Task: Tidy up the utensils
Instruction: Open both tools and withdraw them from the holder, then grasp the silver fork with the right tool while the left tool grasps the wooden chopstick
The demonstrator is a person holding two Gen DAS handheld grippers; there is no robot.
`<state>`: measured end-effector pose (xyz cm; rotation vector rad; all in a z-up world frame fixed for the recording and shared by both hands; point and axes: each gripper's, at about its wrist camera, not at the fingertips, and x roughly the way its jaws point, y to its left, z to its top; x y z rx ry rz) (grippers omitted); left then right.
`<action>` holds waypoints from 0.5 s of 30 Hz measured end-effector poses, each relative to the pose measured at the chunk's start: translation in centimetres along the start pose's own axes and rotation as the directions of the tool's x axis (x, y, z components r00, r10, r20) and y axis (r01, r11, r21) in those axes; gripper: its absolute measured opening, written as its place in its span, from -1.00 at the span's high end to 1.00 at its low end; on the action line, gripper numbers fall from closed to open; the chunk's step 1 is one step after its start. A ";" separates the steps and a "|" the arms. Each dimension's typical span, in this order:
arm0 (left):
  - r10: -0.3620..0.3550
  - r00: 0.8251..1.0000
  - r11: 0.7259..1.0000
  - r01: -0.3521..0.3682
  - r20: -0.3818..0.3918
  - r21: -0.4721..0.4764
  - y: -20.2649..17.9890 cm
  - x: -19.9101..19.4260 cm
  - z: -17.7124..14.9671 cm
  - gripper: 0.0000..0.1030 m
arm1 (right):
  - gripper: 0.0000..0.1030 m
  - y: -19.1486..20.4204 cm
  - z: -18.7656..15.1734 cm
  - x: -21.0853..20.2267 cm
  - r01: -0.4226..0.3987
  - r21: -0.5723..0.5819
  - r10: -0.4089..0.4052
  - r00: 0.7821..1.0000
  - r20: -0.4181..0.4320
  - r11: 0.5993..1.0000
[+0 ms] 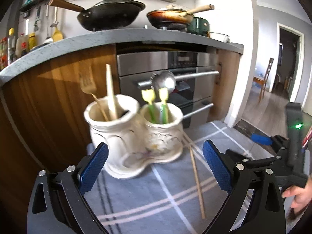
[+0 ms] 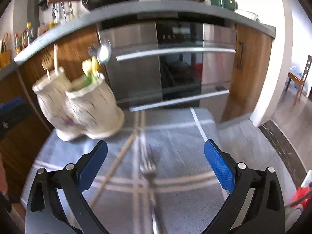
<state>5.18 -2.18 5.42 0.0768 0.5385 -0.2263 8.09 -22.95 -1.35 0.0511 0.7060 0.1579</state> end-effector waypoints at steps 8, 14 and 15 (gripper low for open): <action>-0.039 0.999 0.999 0.039 -0.015 -0.006 -0.9 2.1 -2.3 -0.87 | -0.88 0.6 -2.2 2.7 -0.013 -0.134 0.002 0.996 -0.084 0.991; -0.086 0.995 0.995 0.090 -0.058 0.053 -2.4 3.8 -3.7 -0.87 | -0.38 0.4 -2.5 3.8 -0.085 -0.100 0.069 0.985 -0.157 0.991; -0.090 0.994 0.993 0.094 -0.057 0.069 -2.7 4.0 -4.0 -0.87 | -0.33 0.3 -2.5 3.9 -0.092 -0.088 0.077 0.984 -0.162 0.992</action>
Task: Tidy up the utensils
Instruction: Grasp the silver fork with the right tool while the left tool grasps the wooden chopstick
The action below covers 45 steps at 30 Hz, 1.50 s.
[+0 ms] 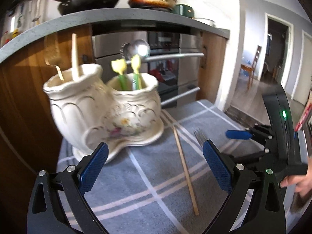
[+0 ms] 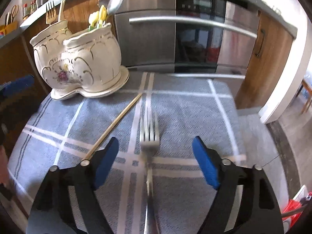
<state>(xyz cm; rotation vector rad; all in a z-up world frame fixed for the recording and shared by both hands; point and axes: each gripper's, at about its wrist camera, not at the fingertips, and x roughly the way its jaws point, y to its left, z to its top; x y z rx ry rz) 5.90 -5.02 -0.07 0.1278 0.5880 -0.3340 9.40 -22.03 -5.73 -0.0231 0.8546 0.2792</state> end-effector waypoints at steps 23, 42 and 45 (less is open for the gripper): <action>-0.084 0.993 0.995 0.088 -0.084 0.043 -1.2 3.3 -1.2 -0.87 | 0.56 0.1 2.5 2.9 -0.007 0.001 0.007 0.999 -0.045 1.000; -0.095 0.978 0.988 0.114 -0.184 0.100 -3.4 5.7 -1.0 0.10 | 0.57 -2.5 2.3 -0.8 -0.018 0.102 0.012 0.998 0.061 0.995; -0.090 0.967 0.986 0.120 -0.240 0.113 -4.0 6.7 -1.3 0.43 | 0.57 -2.5 2.3 -1.0 -0.021 0.098 0.015 0.998 0.064 0.995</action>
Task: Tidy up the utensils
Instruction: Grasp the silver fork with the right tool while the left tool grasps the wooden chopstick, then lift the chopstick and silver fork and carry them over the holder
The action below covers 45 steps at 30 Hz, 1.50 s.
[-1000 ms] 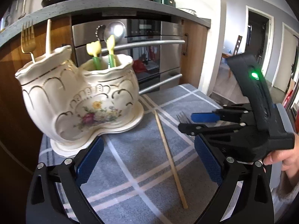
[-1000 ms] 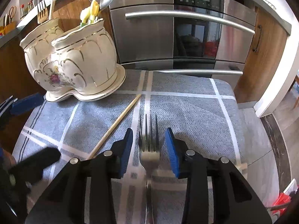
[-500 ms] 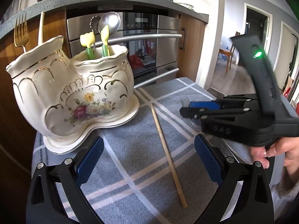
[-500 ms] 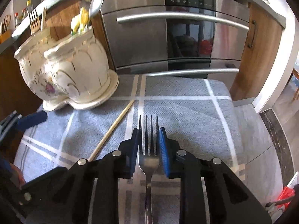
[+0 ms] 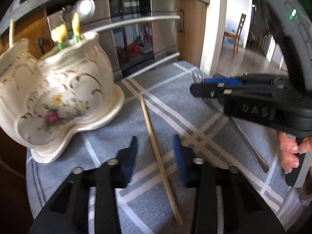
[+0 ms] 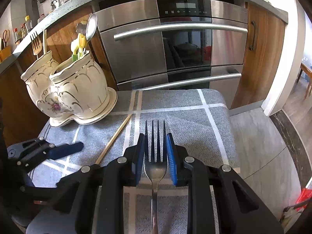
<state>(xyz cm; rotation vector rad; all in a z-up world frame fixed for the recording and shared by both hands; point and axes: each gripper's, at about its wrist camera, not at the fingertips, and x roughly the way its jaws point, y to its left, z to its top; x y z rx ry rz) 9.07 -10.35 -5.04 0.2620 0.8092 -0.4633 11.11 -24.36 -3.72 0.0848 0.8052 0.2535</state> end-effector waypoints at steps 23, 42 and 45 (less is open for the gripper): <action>-0.014 0.998 0.999 0.016 0.069 -0.038 1.5 -1.6 -0.1 0.91 | 0.57 -1.2 0.3 -2.8 -0.031 0.057 0.026 0.995 0.095 0.998; -0.041 0.969 0.996 0.060 0.245 -0.070 3.3 -7.3 -0.3 0.90 | 0.57 2.8 -0.1 -9.0 0.003 -0.080 0.022 0.950 0.310 0.997; -0.040 0.964 0.995 0.061 0.261 -0.075 3.6 -8.0 -0.4 0.90 | 0.58 3.4 -0.2 -9.9 0.011 -0.101 0.024 0.938 0.345 0.995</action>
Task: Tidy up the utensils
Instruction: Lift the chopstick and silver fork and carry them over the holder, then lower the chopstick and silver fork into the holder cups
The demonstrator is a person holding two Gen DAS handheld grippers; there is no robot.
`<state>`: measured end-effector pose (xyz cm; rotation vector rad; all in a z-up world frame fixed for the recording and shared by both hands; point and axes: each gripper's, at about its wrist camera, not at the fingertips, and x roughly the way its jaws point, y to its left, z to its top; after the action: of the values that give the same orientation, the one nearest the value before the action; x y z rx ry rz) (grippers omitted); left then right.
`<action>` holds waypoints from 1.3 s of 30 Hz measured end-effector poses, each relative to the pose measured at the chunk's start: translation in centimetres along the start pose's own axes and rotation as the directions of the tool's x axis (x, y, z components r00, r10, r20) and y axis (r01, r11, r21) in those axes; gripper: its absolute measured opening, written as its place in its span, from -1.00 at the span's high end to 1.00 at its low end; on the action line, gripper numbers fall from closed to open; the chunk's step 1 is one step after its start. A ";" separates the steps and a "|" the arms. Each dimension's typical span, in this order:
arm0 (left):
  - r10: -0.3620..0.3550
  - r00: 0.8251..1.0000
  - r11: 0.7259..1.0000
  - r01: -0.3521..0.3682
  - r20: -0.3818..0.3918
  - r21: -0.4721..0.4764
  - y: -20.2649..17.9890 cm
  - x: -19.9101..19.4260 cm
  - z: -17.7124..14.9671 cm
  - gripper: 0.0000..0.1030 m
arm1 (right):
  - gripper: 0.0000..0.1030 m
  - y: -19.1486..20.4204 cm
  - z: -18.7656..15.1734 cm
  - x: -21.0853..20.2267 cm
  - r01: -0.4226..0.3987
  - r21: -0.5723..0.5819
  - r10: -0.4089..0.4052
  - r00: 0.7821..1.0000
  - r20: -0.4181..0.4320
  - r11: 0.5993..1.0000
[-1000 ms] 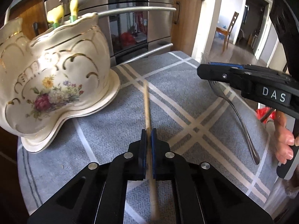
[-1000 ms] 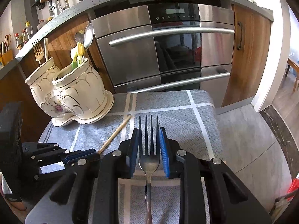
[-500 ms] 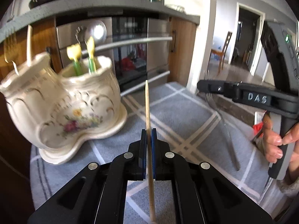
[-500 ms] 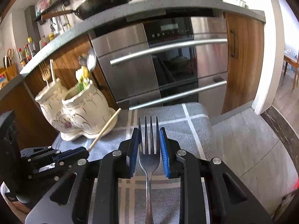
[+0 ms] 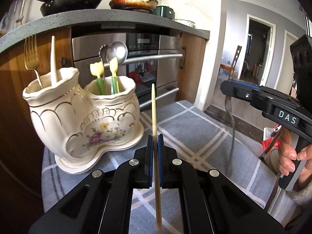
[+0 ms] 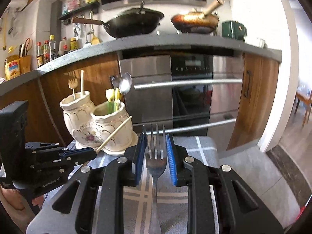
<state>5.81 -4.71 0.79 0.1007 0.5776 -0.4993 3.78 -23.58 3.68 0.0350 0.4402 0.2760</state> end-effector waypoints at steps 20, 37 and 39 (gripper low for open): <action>-0.033 0.988 0.999 0.039 0.152 -0.035 1.3 -4.7 1.6 0.91 | 0.59 2.4 2.2 -1.3 -0.017 -0.043 0.020 0.997 0.069 0.999; 0.027 0.923 0.984 0.043 0.385 -0.172 10.3 -8.1 7.7 0.91 | 0.59 6.2 11.2 1.4 -0.057 -0.111 0.064 0.996 0.064 0.992; 0.040 0.918 0.982 0.037 0.395 -0.186 11.2 -7.5 8.0 0.91 | 0.59 6.6 12.1 1.9 -0.066 -0.116 0.074 0.995 0.064 0.991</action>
<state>9.77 6.46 11.03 -0.1808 0.2225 -0.4446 8.86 -16.41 14.49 -0.0514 0.3556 0.3673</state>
